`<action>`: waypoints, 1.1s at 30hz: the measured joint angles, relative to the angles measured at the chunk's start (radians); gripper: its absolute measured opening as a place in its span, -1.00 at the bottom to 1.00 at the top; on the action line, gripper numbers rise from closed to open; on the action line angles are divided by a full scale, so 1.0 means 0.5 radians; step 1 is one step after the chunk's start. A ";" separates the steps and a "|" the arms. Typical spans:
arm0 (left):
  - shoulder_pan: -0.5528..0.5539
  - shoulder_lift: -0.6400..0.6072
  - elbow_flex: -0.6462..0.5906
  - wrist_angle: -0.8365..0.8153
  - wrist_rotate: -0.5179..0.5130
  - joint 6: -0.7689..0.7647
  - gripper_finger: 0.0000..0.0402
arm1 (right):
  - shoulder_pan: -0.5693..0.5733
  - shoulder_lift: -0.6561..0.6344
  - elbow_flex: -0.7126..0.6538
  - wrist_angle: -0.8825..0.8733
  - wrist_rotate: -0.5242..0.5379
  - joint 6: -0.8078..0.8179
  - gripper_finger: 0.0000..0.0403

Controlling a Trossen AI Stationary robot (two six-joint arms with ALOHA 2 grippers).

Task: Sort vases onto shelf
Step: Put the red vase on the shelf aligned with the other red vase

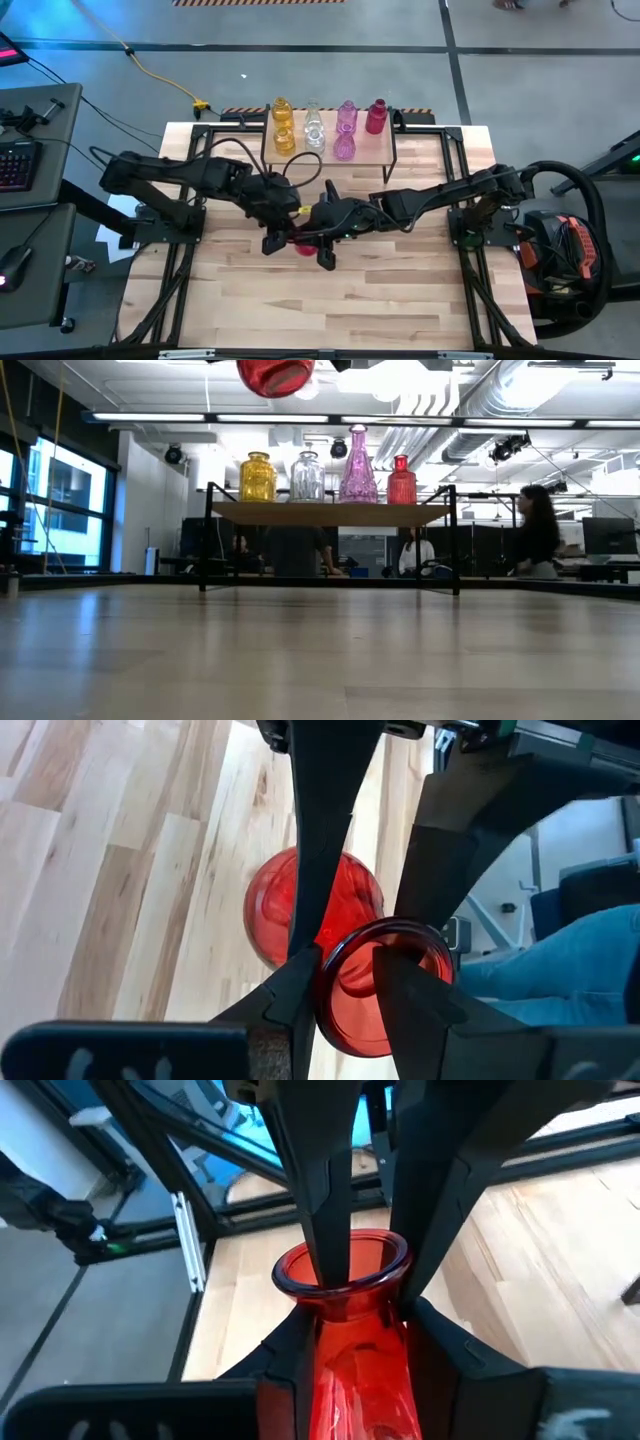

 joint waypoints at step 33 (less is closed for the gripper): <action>-0.371 -0.094 0.003 -0.869 -0.321 -0.483 -0.51 | 0.011 0.006 -0.018 -0.140 0.143 0.009 -1.00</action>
